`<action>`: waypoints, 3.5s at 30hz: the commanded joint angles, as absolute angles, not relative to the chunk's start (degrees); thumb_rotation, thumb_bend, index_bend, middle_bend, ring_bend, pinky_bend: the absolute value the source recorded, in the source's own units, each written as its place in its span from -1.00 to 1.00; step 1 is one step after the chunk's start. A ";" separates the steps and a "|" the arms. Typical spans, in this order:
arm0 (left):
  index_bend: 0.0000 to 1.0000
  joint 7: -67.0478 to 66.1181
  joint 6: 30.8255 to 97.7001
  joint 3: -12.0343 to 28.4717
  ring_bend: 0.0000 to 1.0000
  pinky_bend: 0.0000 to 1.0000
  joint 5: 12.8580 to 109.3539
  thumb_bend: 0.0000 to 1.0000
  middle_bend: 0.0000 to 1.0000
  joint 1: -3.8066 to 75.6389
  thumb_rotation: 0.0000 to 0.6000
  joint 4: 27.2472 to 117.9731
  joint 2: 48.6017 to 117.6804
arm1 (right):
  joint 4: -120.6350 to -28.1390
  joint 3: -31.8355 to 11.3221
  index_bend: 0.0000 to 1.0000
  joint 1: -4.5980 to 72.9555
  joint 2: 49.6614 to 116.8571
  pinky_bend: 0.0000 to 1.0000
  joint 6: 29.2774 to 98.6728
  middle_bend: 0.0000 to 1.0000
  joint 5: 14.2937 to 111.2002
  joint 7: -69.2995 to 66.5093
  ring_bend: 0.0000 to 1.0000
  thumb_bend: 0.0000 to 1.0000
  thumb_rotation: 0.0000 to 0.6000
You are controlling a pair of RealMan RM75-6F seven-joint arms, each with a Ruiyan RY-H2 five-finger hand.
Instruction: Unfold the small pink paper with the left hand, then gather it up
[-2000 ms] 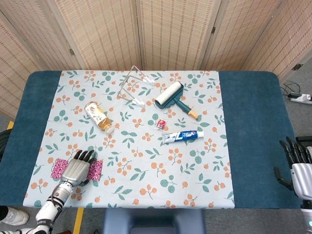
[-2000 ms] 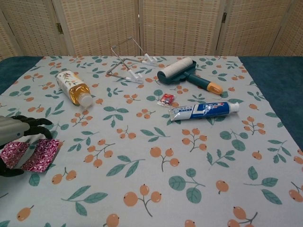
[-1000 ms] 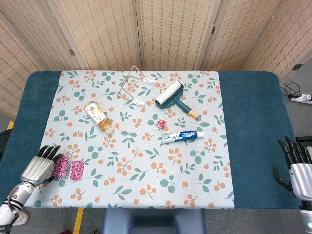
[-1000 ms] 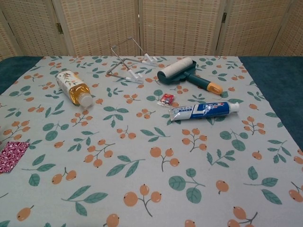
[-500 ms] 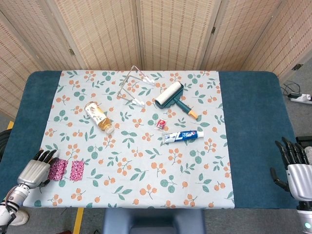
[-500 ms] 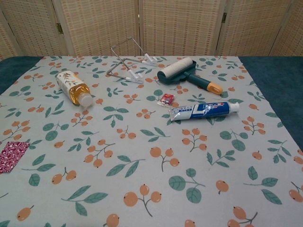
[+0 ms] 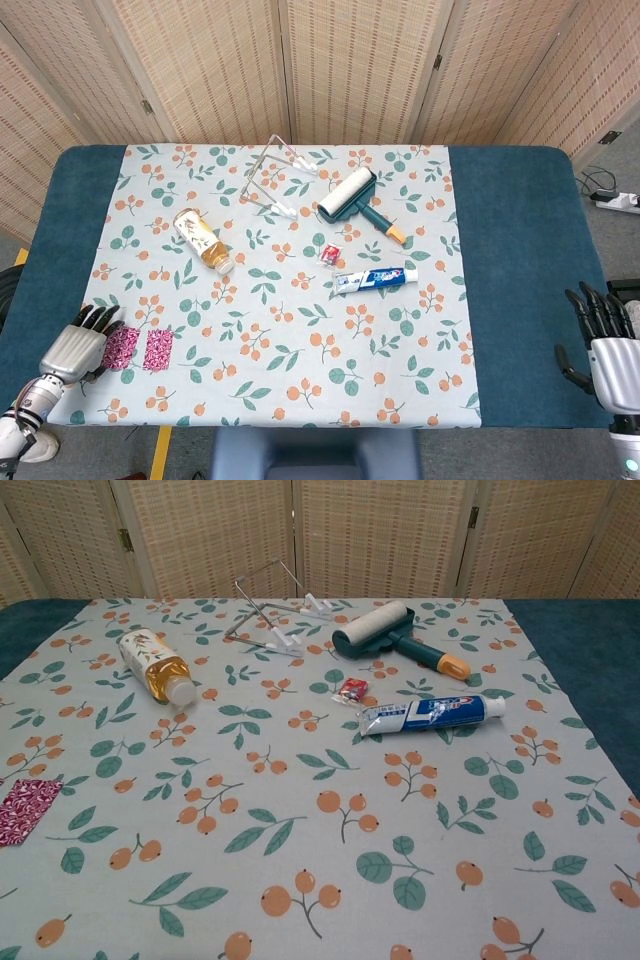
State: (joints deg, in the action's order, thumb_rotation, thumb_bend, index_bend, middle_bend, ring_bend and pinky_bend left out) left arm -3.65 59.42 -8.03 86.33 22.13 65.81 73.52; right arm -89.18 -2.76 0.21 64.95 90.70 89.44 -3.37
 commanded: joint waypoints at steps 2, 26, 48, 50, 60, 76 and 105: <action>-0.66 -4.13 59.02 -7.68 -1.00 -1.00 86.09 -0.41 -1.00 22.21 0.99 66.19 73.30 | -89.08 -2.71 -1.00 0.06 65.02 -1.00 90.87 -1.00 89.46 -3.49 -1.00 -0.09 1.00; -0.68 -15.68 54.18 -4.26 -1.00 -1.00 80.49 -0.40 -1.00 25.15 0.89 85.61 71.91 | -86.06 -2.96 -1.00 -0.01 65.22 -1.00 90.19 -1.00 88.44 -7.06 -1.00 -0.08 1.00; -0.69 -22.75 51.50 -2.79 -1.00 -1.00 69.11 -0.39 -1.00 25.93 0.88 87.11 73.88 | -84.34 -3.31 -1.00 0.51 65.48 -1.00 89.00 -1.00 87.66 -8.65 -1.00 -0.08 1.00; -0.67 -22.80 51.56 -2.74 -1.00 -1.00 68.85 -0.39 -1.00 25.99 0.88 87.04 73.97 | -84.24 -3.31 -1.00 0.49 65.49 -1.00 88.97 -1.00 87.58 -8.73 -1.00 -0.09 1.00; -0.53 -23.08 51.87 -2.91 -1.00 -1.00 68.19 -0.38 -1.00 26.17 0.88 86.76 74.49 | -84.04 -3.24 -1.00 0.29 65.56 -1.00 89.19 -1.00 87.58 -8.95 -1.00 -0.09 1.00; -0.47 -21.53 58.39 -4.33 -1.00 -1.00 76.09 -0.36 -1.00 24.59 0.88 88.81 70.79 | -84.97 -3.28 -1.00 0.26 65.29 -1.00 89.80 -1.00 88.14 -8.23 -1.00 -0.09 1.00; -0.58 -9.87 58.12 -6.30 -1.00 -1.00 83.95 -0.37 -1.00 22.92 0.90 69.45 72.92 | -87.21 -3.12 -1.00 -0.52 64.97 -1.00 91.31 -1.00 88.73 -6.00 -1.00 -0.09 1.00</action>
State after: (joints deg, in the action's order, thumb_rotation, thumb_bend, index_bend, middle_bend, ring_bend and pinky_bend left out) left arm -9.98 58.33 -6.35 83.99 22.92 69.69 72.71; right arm -87.20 -3.12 -0.51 64.98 91.29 88.72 -6.01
